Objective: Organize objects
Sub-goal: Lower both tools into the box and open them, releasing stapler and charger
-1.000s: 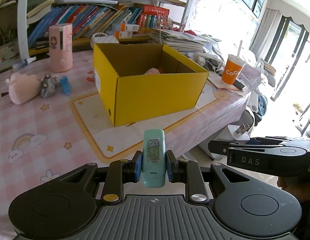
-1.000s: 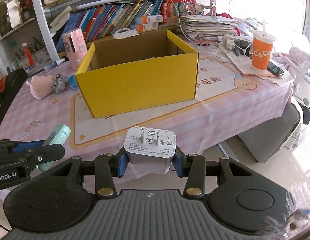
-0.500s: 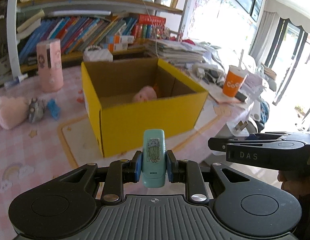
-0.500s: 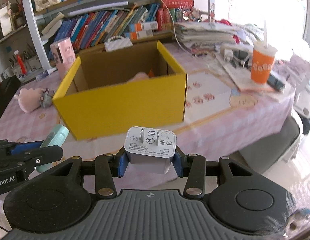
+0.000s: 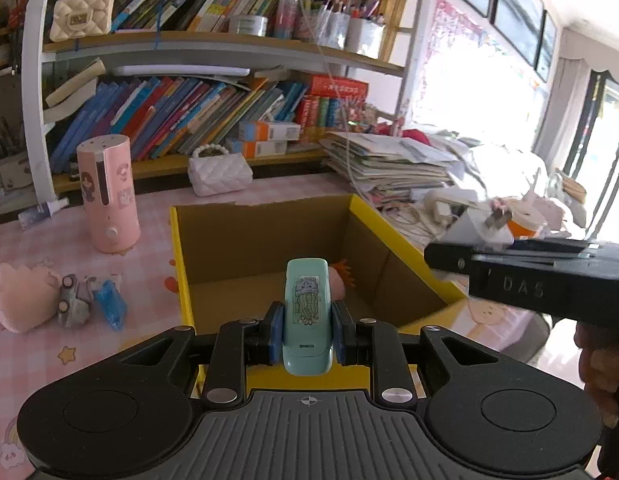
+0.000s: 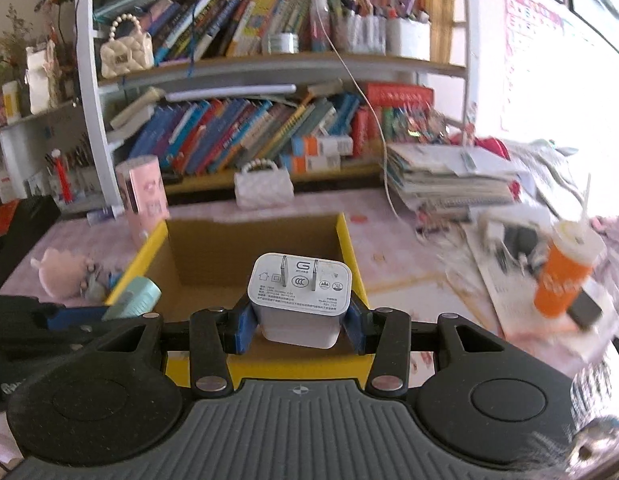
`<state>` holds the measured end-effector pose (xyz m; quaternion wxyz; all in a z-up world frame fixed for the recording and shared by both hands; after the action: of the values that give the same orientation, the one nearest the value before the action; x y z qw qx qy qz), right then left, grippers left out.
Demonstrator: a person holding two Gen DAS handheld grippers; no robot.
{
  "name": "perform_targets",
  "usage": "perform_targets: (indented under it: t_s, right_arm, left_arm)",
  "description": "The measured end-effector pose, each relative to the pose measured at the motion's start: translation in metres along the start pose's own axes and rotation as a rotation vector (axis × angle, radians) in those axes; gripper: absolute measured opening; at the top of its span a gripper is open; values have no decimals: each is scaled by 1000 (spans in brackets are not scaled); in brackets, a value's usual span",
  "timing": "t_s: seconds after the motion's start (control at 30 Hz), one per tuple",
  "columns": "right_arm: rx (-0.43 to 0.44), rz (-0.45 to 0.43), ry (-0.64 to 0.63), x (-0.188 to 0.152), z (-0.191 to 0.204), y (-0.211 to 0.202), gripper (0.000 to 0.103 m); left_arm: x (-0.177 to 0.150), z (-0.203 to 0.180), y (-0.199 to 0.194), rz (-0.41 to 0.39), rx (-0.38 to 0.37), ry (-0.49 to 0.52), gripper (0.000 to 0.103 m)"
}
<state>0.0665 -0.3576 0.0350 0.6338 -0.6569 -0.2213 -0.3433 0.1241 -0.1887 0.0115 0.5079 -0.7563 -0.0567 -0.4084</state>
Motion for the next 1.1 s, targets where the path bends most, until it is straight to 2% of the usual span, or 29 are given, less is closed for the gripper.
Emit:
perform_targets:
  t_s: [0.23,0.57,0.93,1.1]
  right_arm:
    - [50,4,-30,24,-8,29,42]
    - [128,127,-149,17,3,71,42]
    - [151,253,-239,11,5,110,42]
    - [162,280,-287,13,7,120,42]
  left_arm:
    - [8,-5,34,60,39,-11,23]
    - [10,3,67,128,119,-28,23]
    - [12,4,78,154,144,-18,23]
    - [13,5,80,159,149,-10,23]
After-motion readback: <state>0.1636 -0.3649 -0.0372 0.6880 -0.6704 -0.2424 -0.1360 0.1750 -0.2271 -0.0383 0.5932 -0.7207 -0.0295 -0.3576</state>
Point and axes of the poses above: each gripper's, at about its wrist camera, not at the fingertips, and y roughly the way its jaws point, z to its left, x to its top, the point moved 2 cm from there along y, roughly the way its jaws point, and after that the axes turned 13 degrees about z, right-handed, at the moved point
